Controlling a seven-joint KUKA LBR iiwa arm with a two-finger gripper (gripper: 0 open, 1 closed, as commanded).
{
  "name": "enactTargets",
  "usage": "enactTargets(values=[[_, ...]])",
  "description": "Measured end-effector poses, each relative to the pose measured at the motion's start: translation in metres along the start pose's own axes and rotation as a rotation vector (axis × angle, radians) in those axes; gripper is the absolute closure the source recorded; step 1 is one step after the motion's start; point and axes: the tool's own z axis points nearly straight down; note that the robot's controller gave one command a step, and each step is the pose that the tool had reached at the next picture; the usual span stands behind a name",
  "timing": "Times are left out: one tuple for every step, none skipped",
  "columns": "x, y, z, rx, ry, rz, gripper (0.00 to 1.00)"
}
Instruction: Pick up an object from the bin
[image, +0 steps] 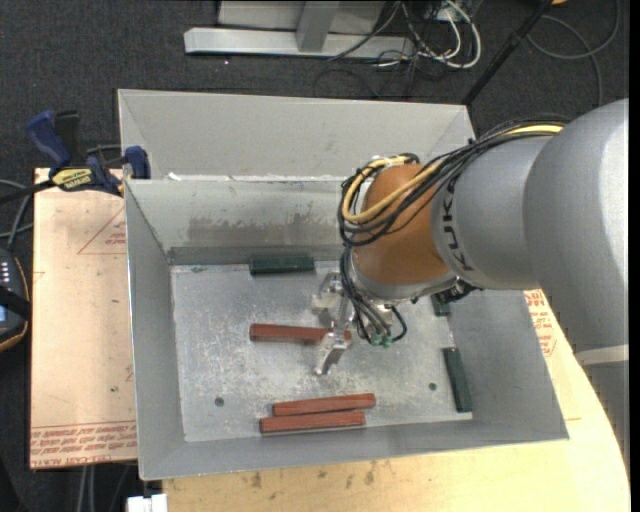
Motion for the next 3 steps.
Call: enactTargets(values=[[-0.0026, 0.0006, -0.0031, -0.002, -0.007, 0.000, 1.00], [0.0000, 0.0000, 0.0000, 0.000, 0.000, 0.000, 0.00], [-0.0026, 0.0006, -0.0031, -0.002, -0.007, 0.000, 1.00]])
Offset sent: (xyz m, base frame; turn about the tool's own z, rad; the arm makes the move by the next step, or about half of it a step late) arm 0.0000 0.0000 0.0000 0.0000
